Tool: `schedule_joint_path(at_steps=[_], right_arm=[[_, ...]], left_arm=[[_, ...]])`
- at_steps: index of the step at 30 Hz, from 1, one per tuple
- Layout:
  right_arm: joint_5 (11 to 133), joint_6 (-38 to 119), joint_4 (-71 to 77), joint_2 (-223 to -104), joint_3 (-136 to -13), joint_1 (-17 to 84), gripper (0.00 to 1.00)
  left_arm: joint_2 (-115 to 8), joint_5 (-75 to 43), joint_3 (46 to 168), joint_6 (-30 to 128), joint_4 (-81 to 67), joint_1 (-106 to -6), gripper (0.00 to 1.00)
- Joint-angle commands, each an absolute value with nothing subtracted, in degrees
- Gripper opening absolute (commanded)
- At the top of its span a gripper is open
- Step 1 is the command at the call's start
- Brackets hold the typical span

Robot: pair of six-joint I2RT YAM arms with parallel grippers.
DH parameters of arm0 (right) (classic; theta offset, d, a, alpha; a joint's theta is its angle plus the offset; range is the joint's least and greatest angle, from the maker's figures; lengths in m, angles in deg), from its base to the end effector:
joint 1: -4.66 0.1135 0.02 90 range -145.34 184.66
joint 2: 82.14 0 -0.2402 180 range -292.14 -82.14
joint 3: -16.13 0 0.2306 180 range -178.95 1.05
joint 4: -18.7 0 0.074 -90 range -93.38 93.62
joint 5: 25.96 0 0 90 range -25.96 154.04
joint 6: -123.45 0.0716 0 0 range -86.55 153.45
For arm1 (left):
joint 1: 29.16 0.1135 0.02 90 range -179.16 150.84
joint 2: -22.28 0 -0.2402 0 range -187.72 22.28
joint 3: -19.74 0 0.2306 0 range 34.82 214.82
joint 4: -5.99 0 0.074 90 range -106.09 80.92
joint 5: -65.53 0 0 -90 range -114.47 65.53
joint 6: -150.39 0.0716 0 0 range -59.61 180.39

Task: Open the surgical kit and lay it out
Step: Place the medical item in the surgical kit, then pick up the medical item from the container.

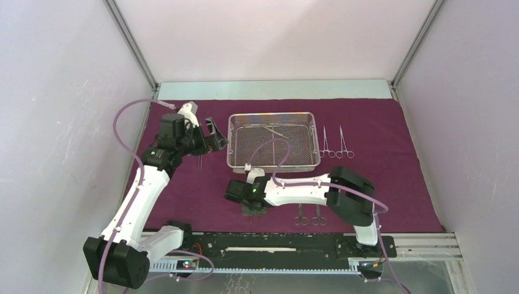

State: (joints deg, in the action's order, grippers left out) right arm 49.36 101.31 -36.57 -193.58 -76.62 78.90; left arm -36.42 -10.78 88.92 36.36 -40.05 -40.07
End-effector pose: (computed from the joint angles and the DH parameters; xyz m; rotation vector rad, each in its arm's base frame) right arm 0.1168 0.3471 0.1255 -0.1050 2.7973 0.2559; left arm 0.2312 -0.0618 0.2772 -0.1181 2.2333 -0.6003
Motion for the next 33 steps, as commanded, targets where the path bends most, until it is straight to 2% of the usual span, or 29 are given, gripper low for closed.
schedule_joint_path(at_steps=[1,11,18,23,28,33], right_arm=[[47.3,101.5,-36.2,-191.4,-76.4,79.7,0.3],[41.9,95.3,-37.5,-183.8,-76.4,79.9,0.45],[37.0,86.4,-39.1,-174.3,-76.4,76.3,0.63],[38.5,78.1,-37.5,-170.3,-76.4,71.2,0.77],[43.5,71.1,-35.5,-168.7,-76.4,63.8,0.83],[50.4,66.9,-33.0,-170.3,-77.0,55.0,0.83]], left_arm=[[-35.2,-11.4,87.5,36.5,-39.0,-40.3,1.0],[-36.0,-12.5,87.5,36.7,-39.0,-40.2,1.0],[-36.6,-13.9,87.5,37.1,-39.1,-39.8,1.0],[-37.7,-14.2,87.5,37.1,-39.1,-39.8,1.0],[-38.3,-14.2,87.4,37.2,-39.1,-39.8,1.0],[-38.6,-13.9,87.4,37.2,-39.1,-39.8,1.0]])
